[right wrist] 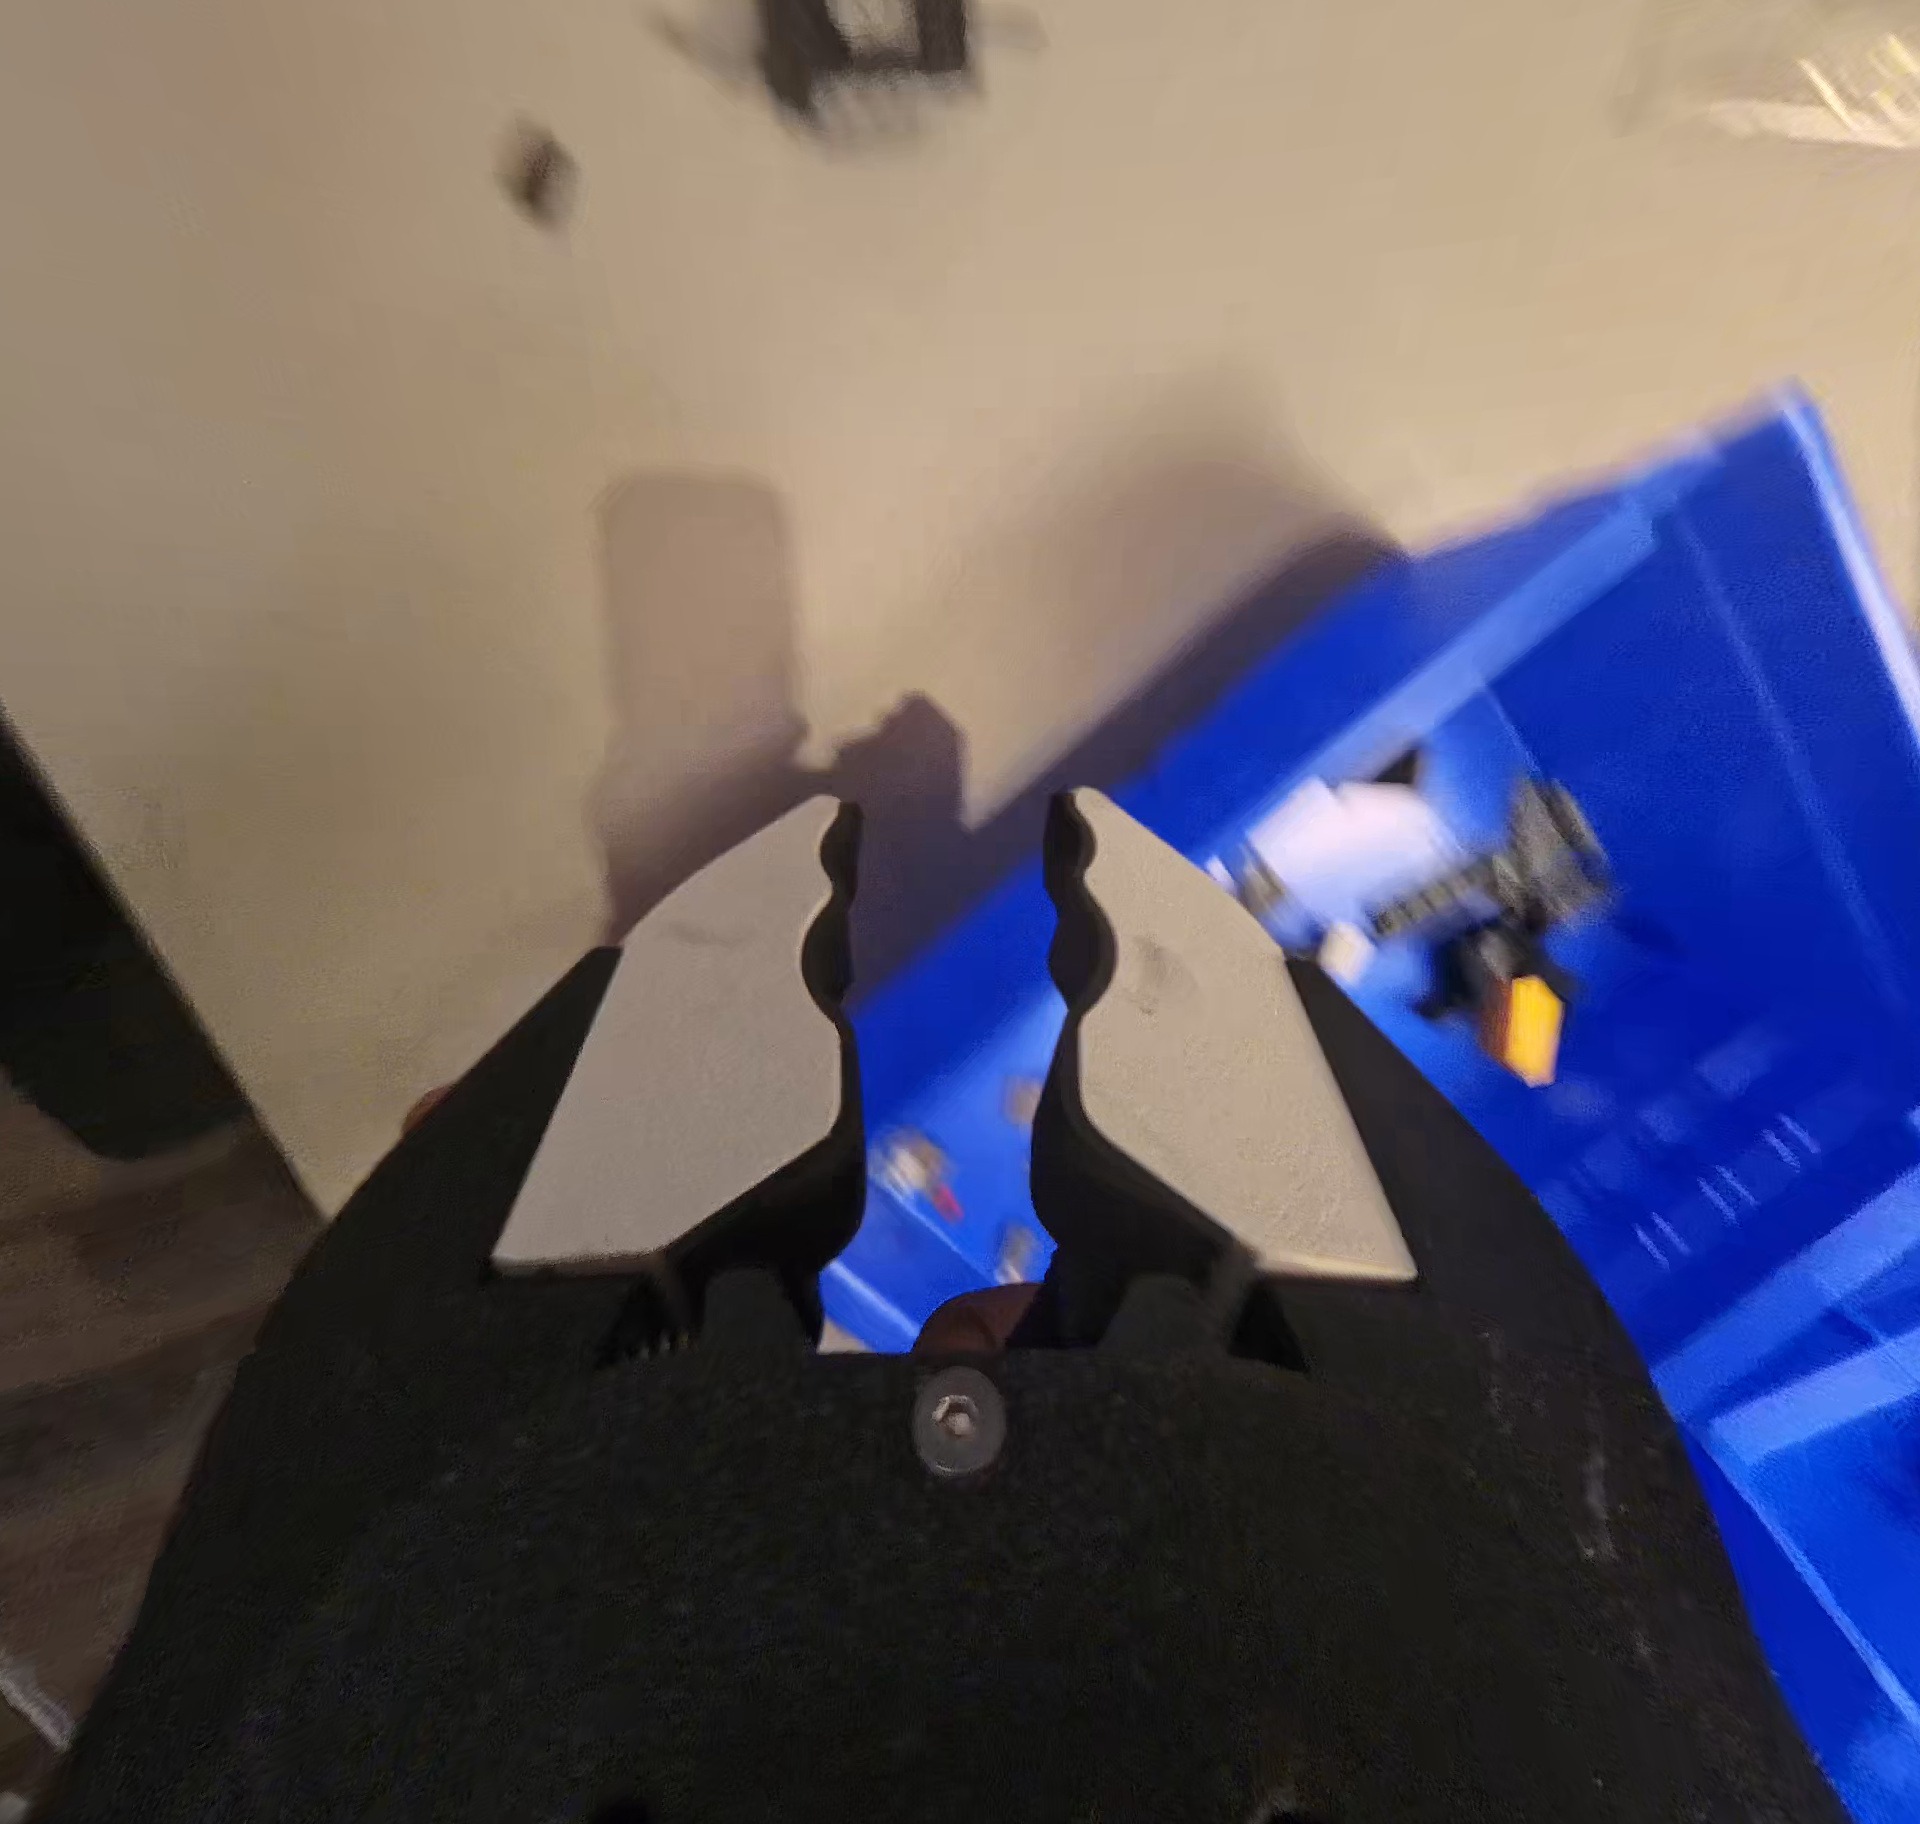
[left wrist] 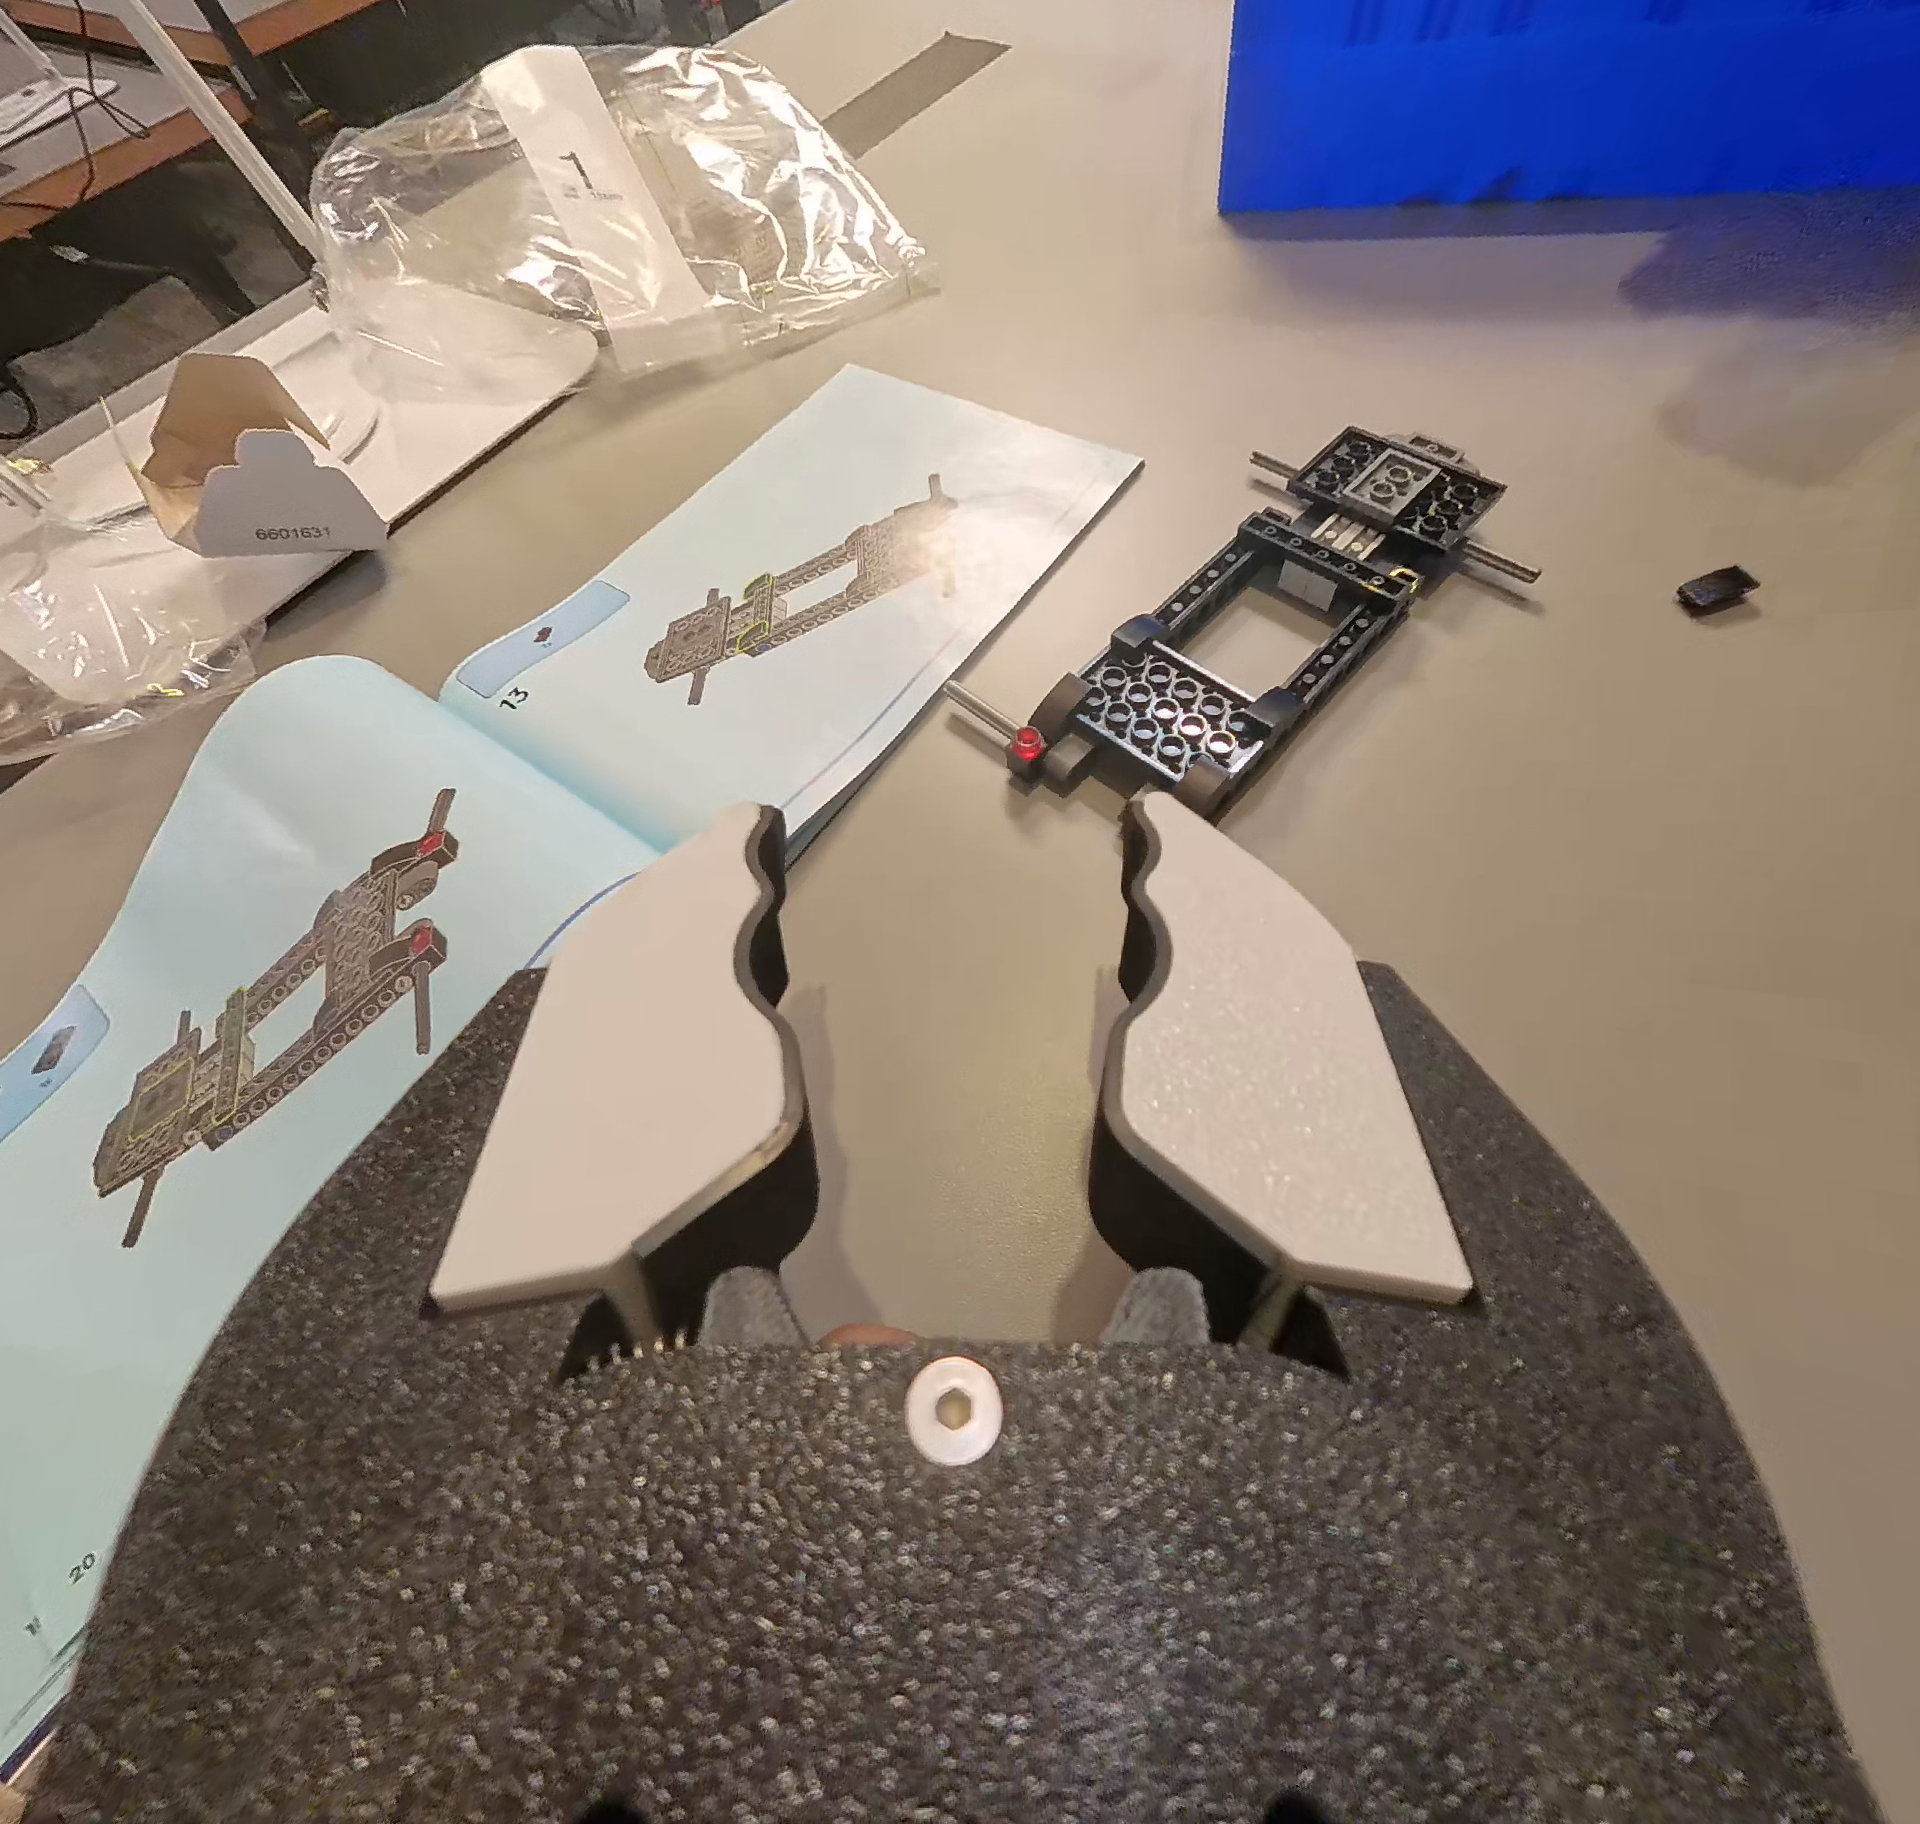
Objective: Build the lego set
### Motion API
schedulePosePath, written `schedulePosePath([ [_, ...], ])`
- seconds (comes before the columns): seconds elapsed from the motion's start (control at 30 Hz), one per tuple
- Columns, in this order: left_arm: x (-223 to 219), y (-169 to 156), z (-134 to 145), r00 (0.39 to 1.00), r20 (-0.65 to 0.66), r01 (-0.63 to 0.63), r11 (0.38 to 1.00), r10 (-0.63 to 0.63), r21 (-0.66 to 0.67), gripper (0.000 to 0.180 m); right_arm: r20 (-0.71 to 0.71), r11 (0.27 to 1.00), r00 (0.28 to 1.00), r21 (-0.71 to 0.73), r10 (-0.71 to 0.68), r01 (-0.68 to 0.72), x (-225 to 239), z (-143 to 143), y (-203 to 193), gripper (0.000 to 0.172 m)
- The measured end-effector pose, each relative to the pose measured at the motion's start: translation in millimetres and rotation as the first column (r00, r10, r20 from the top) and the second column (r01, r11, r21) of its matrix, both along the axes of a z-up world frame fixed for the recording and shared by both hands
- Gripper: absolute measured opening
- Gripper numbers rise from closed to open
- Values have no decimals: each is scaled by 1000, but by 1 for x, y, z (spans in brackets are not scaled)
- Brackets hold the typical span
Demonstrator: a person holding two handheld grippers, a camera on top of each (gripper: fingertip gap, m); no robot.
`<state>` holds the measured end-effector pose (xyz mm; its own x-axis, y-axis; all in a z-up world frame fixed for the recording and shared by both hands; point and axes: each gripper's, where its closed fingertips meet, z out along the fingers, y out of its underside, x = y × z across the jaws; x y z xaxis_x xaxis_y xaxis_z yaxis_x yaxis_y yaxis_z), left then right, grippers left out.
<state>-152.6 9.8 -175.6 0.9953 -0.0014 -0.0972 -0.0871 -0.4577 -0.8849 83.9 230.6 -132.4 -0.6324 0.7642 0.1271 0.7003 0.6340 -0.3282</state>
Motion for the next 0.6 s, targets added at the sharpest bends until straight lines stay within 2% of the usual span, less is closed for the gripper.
schedulePosePath([
  [0.07, -1, 0, 0, 1000, 6, -3, 1000, 3, -1, 62, 44, 994, 999, 104, 24, -28, 23, 3, 52, 34],
  [0.1, -1, 0, -1, 1000, 9, -5, 1000, 5, -5, 62, 92, 996, 994, 62, 62, -68, 37, 0, 61, 35],
  [0.13, -2, 1, -2, 1000, 12, -6, 1000, 6, -10, 63, 136, 994, 985, -29, 108, -105, 49, -3, 61, 26],
  [0.23, -5, 3, -3, 1000, 15, -24, 999, 25, -22, 62, 228, 978, 955, -131, 188, -162, 66, -15, 68, 29],
  [0.37, -12, 6, -6, 998, 21, -61, 997, 61, -39, 62, 101, 945, 965, -248, 243, -212, 54, 1, 65, 32],
  [0.43, -15, 8, -8, 997, 23, -76, 996, 77, -53, 63, 6, 941, 980, -280, 197, -188, 45, 18, 73, 27],
  [0.5, -17, 10, -9, 996, 23, -88, 994, 90, -61, 63, 54, 973, 992, -210, 110, -97, 50, 11, 100, 21],
  [0.6, -20, 13, -10, 995, 19, -100, 993, 101, -68, 63, 271, 997, 960, -40, 69, -60, 83, -31, 128, 19],
])
